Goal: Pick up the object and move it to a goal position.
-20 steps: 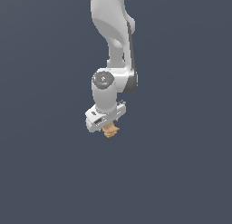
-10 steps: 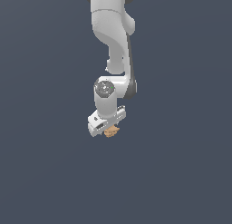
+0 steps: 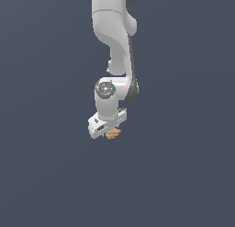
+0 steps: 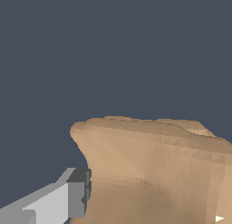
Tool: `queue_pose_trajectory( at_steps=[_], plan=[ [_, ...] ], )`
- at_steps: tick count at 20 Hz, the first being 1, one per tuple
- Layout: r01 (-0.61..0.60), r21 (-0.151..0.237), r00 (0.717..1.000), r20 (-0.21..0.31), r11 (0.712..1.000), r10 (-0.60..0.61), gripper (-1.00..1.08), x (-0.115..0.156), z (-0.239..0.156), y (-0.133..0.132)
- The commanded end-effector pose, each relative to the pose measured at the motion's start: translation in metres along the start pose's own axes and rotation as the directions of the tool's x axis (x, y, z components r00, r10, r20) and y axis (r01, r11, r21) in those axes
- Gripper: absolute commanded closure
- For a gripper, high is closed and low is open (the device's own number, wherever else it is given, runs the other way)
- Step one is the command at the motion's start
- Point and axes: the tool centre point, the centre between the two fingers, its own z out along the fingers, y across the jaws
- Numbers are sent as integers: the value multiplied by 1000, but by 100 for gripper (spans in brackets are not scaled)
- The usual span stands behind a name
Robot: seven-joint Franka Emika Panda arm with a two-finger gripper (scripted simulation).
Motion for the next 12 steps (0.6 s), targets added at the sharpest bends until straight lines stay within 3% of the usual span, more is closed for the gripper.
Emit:
queue_pose_trajectory(
  at_steps=[1, 12],
  plan=[
    [-1, 4, 1000, 5, 1000, 1, 108, -2, 4, -1],
    [1, 1, 1000, 1, 1000, -1, 108, -4, -32, 7]
  ],
)
